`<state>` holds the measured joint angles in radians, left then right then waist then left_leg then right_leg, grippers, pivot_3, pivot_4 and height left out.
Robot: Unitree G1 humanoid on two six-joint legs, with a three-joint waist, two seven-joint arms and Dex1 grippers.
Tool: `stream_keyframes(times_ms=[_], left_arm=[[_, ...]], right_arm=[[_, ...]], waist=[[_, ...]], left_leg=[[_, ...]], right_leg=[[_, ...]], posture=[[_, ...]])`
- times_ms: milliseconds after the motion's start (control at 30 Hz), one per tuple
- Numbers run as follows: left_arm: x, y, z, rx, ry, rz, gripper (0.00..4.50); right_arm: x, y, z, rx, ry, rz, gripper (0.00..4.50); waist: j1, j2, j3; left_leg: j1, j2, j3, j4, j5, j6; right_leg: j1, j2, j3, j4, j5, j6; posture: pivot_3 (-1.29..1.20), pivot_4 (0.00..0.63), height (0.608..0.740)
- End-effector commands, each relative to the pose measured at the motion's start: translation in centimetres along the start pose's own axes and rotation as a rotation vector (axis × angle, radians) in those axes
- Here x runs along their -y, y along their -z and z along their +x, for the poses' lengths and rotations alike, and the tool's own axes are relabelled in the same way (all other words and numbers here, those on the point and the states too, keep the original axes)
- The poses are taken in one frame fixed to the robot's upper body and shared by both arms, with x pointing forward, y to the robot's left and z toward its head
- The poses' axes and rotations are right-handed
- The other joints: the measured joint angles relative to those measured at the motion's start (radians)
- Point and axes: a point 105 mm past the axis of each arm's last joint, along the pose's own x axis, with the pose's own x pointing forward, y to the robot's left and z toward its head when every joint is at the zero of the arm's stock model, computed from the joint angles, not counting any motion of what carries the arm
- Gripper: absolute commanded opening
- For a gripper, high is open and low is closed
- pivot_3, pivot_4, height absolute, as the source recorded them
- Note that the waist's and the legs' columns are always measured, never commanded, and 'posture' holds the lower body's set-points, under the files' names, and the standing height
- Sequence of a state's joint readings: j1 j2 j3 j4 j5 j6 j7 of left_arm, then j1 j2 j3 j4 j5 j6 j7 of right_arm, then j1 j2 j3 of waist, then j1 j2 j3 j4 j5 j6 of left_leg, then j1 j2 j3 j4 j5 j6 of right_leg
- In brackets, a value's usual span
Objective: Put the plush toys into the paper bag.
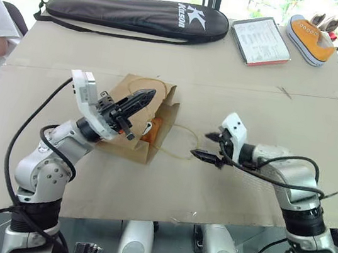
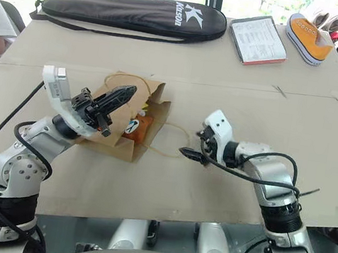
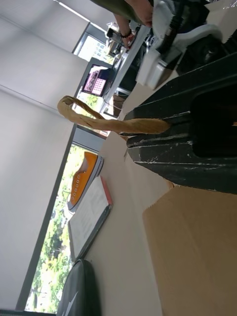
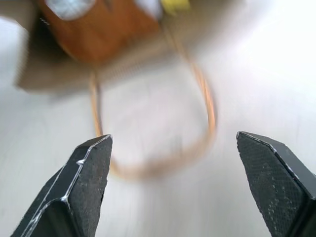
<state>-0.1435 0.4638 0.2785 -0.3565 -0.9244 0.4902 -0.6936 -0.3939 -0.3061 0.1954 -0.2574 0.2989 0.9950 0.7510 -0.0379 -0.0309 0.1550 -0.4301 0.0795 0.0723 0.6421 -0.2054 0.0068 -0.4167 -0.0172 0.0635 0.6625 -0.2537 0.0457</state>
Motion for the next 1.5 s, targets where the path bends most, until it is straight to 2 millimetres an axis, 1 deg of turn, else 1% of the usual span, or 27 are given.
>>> stream_keyframes(times_ms=[33,100,200,333,367,400,433,500,567,633,667,733,767,800,833,867,933,1033,1133,1200,1267,1367,1500], left_arm=[[0.2,-2.0,0.1,0.099,0.009,-0.034,0.0],[0.2,-2.6,0.1,0.123,0.006,-0.057,0.0],[0.3,-3.1,-0.2,0.118,0.011,-0.06,0.0],[0.5,-3.2,-0.3,0.106,0.016,-0.053,0.0],[0.6,-3.2,-0.3,0.104,0.016,-0.049,0.0],[0.6,-3.2,-0.3,0.103,0.014,-0.044,0.0],[0.6,-3.3,-0.4,0.107,0.009,-0.041,0.0],[0.5,-3.5,-0.5,0.113,-0.001,-0.036,0.0],[0.5,-3.5,-0.7,0.12,-0.013,-0.031,0.0],[0.4,-3.6,-0.8,0.127,-0.027,-0.026,0.0],[0.3,-3.6,-0.9,0.13,-0.032,-0.023,0.0],[0.3,-3.7,-1.0,0.133,-0.04,-0.018,0.0],[0.2,-3.8,-1.0,0.134,-0.043,-0.016,0.0],[0.2,-3.8,-1.1,0.135,-0.045,-0.015,0.0],[0.2,-3.8,-1.1,0.135,-0.047,-0.013,0.0],[0.1,-3.9,-1.1,0.136,-0.047,-0.013,0.0],[0.1,-4.0,-1.0,0.14,-0.046,-0.009,0.0],[0.2,-4.3,-0.9,0.147,-0.042,-0.005,0.0],[0.1,-4.8,-1.4,0.15,-0.053,0.008,0.0],[0.1,-4.9,-1.5,0.152,-0.057,0.012,0.0],[0.3,-5.0,-1.6,0.155,-0.056,0.011,0.0],[0.5,-5.3,-1.8,0.167,-0.059,0.015,0.0],[0.6,-5.6,-2.3,0.177,-0.077,0.023,0.0]], right_arm=[[0.3,0.8,1.1,-0.016,0.001,0.091,3.87],[0.3,0.7,1.5,-0.006,-0.016,0.139,3.87],[0.4,-0.4,2.1,0.045,-0.065,0.23,3.87],[0.0,-0.6,3.2,0.036,-0.158,0.262,3.87],[0.1,-0.9,3.3,0.043,-0.162,0.275,3.64],[0.3,-1.0,3.4,0.045,-0.162,0.278,3.25],[0.5,-1.1,3.4,0.039,-0.155,0.265,3.15],[0.6,-1.2,3.4,0.037,-0.152,0.253,2.25],[0.5,-1.2,3.1,0.04,-0.162,0.263,1.23],[0.5,-0.9,2.7,0.029,-0.152,0.241,0.57],[0.5,-1.1,2.5,0.043,-0.15,0.241,0.12],[0.8,-1.8,1.8,0.087,-0.135,0.21,0.12],[0.6,-2.0,1.3,0.103,-0.152,0.206,0.29],[0.3,-2.2,0.9,0.115,-0.169,0.209,0.6],[0.2,-2.3,0.7,0.122,-0.17,0.217,1.02],[0.7,-2.2,0.8,0.117,-0.124,0.224,1.41],[1.6,-2.0,0.9,0.11,-0.056,0.24,2.33],[2.2,-2.1,0.8,0.118,-0.025,0.26,2.33],[2.5,-3.5,0.4,0.165,-0.027,0.287,2.33],[2.5,-3.8,0.4,0.169,-0.042,0.317,2.33],[2.3,-3.6,0.8,0.149,-0.057,0.331,2.33],[1.9,-3.2,2.0,0.102,-0.074,0.326,2.33],[1.7,-3.1,3.1,0.075,-0.097,0.317,2.33]], waist=[[-0.003,-0.001,-0.001],[-0.007,-0.002,-0.001],[-0.008,-0.003,-0.002],[-0.007,-0.003,-0.002],[-0.007,-0.004,-0.002],[-0.007,-0.004,-0.002],[-0.007,-0.004,-0.002],[-0.006,-0.003,-0.002],[-0.005,-0.003,-0.002],[-0.005,-0.003,-0.002],[-0.005,-0.003,-0.002],[-0.002,-0.003,-0.002],[-0.001,-0.003,-0.002],[0.001,-0.003,-0.002],[0.003,-0.003,-0.002],[0.002,-0.003,-0.002],[0.001,-0.003,-0.002],[-0.001,-0.003,-0.002],[-0.001,-0.003,-0.002],[-0.001,-0.003,-0.002],[-0.001,-0.003,-0.002],[-0.002,-0.003,-0.002],[-0.005,-0.003,-0.002]], left_leg=[[0.0,0.0,0.0,0.0,0.0,0.0],[0.001,0.0,-0.001,0.0,0.0,0.0],[0.003,0.0,-0.002,0.0,0.0,0.0],[0.003,0.0,-0.002,0.0,0.0,0.0],[0.003,0.0,-0.002,0.0,0.0,0.0],[0.003,0.0,-0.001,0.0,0.0,0.0],[0.003,0.0,-0.001,0.0,0.0,0.0],[0.002,0.0,-0.001,0.0,0.0,0.0],[0.001,0.0,-0.002,-0.001,0.0,0.0],[0.0,0.0,-0.002,-0.002,0.0,0.0],[0.001,0.0,-0.002,-0.002,0.0,0.0],[0.001,0.0,-0.002,-0.003,0.0,0.0],[0.0,0.0,-0.002,-0.002,0.0,0.0],[0.0,0.0,-0.002,-0.002,0.0,0.0],[0.0,-0.001,-0.002,-0.002,0.0,0.0],[0.0,-0.001,-0.002,-0.002,0.0,0.0],[0.0,-0.001,-0.001,-0.002,0.0,0.0],[0.0,-0.001,-0.002,-0.002,0.0,0.0],[0.0,-0.001,-0.002,-0.002,0.0,0.0],[-0.001,-0.001,-0.002,-0.002,0.0,0.0],[0.0,-0.001,-0.002,-0.002,0.0,0.0],[0.0,-0.001,-0.002,-0.003,0.0,0.0],[0.0,-0.001,-0.002,-0.003,0.0,0.0]], right_leg=[[0.0,0.0,0.0,0.0,0.0,0.0],[0.0,0.001,0.0,0.0,0.0,0.0],[0.001,0.002,0.001,0.001,0.002,0.003],[0.001,0.002,0.001,0.001,0.002,0.002],[0.002,0.002,0.001,0.0,0.001,0.002],[0.001,0.002,0.002,0.0,0.001,0.002],[0.001,0.002,0.002,0.0,0.002,0.002],[0.001,0.002,0.002,0.0,0.002,0.003],[0.0,0.003,0.002,0.0,0.002,0.003],[-0.001,0.003,0.002,-0.001,0.002,0.003],[0.0,0.003,0.002,-0.001,0.002,0.003],[0.0,0.002,0.001,-0.001,0.002,0.003],[0.0,0.002,0.001,-0.001,0.002,0.003],[0.0,0.002,0.001,-0.001,0.002,0.003],[-0.001,0.002,0.001,-0.001,0.002,0.003],[-0.001,0.001,0.001,-0.001,0.002,0.003],[-0.001,0.001,0.002,-0.002,0.002,0.003],[-0.001,0.001,0.002,-0.001,0.002,0.003],[-0.001,0.001,0.002,-0.001,0.002,0.003],[-0.001,0.001,0.002,-0.002,0.002,0.003],[-0.001,0.001,0.002,-0.002,0.002,0.003],[-0.001,0.002,0.002,-0.002,0.002,0.003],[-0.001,0.001,0.002,-0.002,0.002,0.003]], posture=[[0.0,0.15,0.74],[0.0,0.15,0.74],[0.0,0.15,0.74],[0.0,0.15,0.74],[0.0,0.15,0.74],[0.0,0.15,0.74],[0.0,0.15,0.74],[0.0,0.15,0.74],[0.0,0.15,0.74],[0.0,0.15,0.74],[0.0,0.15,0.74],[0.0,0.15,0.74],[0.0,0.15,0.74],[0.0,0.15,0.74],[0.0,0.15,0.74],[0.0,0.15,0.74],[0.0,0.15,0.74],[0.0,0.15,0.74],[0.0,0.15,0.74],[0.0,0.15,0.74],[0.0,0.15,0.74],[0.0,0.15,0.74],[0.0,0.15,0.74]])
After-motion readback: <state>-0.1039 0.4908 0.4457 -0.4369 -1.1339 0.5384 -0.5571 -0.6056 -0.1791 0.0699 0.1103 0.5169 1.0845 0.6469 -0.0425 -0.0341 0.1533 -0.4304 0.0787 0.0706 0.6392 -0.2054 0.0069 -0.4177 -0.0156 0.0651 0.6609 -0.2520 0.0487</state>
